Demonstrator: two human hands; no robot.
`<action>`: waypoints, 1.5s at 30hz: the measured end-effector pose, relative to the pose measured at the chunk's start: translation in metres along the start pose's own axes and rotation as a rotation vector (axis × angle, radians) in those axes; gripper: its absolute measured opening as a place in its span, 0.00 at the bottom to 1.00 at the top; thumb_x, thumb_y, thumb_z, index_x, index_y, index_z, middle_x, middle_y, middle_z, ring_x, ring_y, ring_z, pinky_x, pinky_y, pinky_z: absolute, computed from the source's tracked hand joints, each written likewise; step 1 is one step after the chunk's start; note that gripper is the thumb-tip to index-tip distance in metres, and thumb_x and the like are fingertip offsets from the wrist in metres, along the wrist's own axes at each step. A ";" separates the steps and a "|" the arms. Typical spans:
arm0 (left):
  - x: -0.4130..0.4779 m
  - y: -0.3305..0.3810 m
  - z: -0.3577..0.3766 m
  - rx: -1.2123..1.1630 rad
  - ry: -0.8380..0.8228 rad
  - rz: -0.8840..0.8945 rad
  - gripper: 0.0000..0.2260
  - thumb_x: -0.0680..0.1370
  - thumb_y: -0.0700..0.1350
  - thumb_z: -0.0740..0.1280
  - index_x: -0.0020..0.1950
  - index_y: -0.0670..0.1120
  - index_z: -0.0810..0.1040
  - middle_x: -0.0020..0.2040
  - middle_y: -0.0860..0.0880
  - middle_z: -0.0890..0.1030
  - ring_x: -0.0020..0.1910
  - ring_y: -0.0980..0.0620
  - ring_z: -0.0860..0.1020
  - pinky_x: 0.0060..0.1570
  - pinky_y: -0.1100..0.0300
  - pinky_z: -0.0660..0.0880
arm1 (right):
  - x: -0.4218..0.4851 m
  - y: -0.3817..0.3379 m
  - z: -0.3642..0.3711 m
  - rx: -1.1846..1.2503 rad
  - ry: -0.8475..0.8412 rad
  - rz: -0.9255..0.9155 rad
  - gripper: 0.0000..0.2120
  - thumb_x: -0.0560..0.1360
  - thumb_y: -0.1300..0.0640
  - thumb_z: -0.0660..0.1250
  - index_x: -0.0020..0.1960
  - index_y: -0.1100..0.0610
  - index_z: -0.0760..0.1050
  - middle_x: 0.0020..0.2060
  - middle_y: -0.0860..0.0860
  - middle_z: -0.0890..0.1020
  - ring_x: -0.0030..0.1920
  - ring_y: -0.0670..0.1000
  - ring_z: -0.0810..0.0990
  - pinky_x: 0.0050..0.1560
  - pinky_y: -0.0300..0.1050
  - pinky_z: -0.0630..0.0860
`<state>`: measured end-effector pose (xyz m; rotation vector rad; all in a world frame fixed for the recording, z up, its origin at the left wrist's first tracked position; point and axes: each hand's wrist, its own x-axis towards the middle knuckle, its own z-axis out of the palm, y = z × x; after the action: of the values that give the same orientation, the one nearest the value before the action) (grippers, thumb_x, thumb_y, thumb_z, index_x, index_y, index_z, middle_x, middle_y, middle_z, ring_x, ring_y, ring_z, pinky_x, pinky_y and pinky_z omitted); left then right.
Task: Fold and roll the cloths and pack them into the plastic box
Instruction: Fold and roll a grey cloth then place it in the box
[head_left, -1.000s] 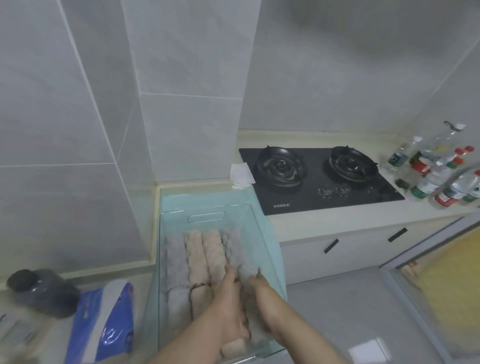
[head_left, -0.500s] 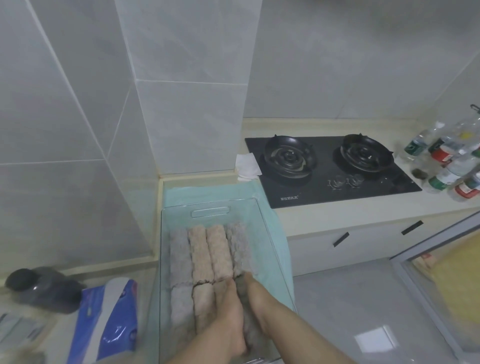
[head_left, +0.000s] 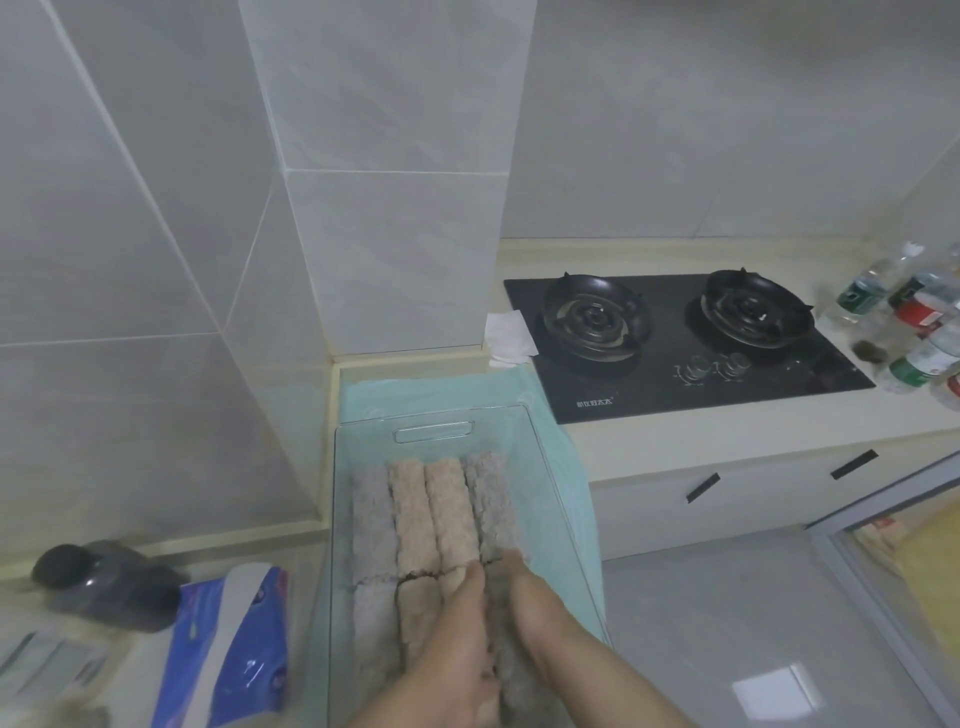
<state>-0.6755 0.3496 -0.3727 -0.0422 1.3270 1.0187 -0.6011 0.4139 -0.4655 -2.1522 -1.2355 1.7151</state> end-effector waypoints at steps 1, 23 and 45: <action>-0.003 0.004 -0.003 0.048 -0.013 0.027 0.25 0.81 0.58 0.51 0.64 0.41 0.74 0.47 0.44 0.83 0.49 0.47 0.78 0.41 0.67 0.75 | -0.029 -0.018 -0.007 -0.032 -0.015 0.002 0.41 0.67 0.27 0.51 0.66 0.56 0.72 0.62 0.56 0.77 0.60 0.56 0.77 0.63 0.47 0.69; -0.010 0.011 -0.049 0.113 0.180 0.186 0.23 0.81 0.61 0.47 0.55 0.46 0.73 0.69 0.39 0.70 0.70 0.44 0.65 0.70 0.50 0.57 | -0.095 -0.062 -0.039 -0.027 -0.235 -0.008 0.27 0.83 0.44 0.46 0.71 0.61 0.66 0.63 0.57 0.76 0.60 0.54 0.75 0.59 0.42 0.66; -0.013 0.010 -0.072 0.085 0.137 0.184 0.28 0.83 0.54 0.49 0.70 0.32 0.66 0.75 0.36 0.60 0.74 0.42 0.59 0.70 0.56 0.55 | -0.058 -0.051 0.000 -0.054 -0.051 -0.119 0.37 0.76 0.33 0.47 0.77 0.55 0.56 0.72 0.54 0.68 0.70 0.56 0.68 0.73 0.51 0.60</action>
<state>-0.7360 0.3078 -0.3789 0.0766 1.5191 1.1295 -0.6282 0.4094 -0.3938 -2.0299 -1.4084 1.7166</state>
